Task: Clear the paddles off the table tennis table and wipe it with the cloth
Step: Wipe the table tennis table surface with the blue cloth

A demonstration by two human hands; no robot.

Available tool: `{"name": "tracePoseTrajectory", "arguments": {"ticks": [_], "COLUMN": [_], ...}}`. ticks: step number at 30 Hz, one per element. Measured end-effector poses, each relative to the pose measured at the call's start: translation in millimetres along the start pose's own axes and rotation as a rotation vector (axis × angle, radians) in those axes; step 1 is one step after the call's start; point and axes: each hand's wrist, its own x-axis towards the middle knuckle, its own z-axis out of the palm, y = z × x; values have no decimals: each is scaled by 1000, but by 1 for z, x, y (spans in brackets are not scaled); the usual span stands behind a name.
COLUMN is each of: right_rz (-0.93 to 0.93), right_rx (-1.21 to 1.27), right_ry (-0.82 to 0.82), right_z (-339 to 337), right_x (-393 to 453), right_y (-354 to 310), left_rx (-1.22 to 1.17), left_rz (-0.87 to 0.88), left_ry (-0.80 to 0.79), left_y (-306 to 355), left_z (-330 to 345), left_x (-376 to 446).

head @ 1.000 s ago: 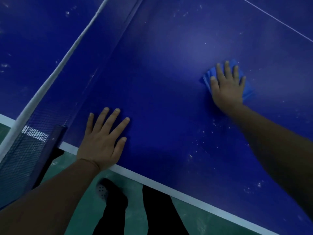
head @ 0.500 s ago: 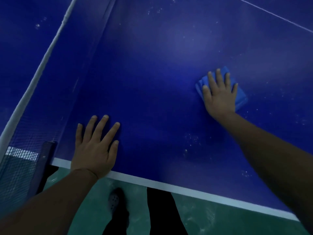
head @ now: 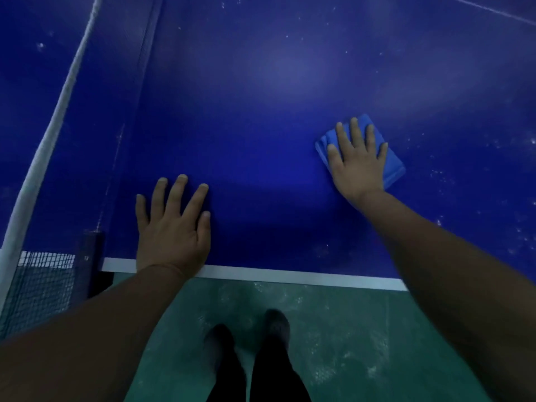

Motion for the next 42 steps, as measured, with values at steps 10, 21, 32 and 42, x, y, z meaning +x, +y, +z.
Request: {"name": "tracePoseTrajectory", "arguments": {"ticks": [10, 21, 32, 42], "right_rz": [-68, -207, -308, 285], "right_rx": [-100, -72, -53, -8], "right_ry": [-60, -81, -13, 39], "right_z": [13, 32, 41, 15], "right_x": [-128, -169, -160, -69], "right_y": [38, -28, -71, -11], "left_rx": [-29, -19, -27, -53], "left_rz": [-16, -6, -17, -11], "left_ry": [12, 39, 37, 44], "left_y": [0, 2, 5, 4], "left_z": [-1, 0, -1, 0], "left_x": [1, 0, 0, 2]}}
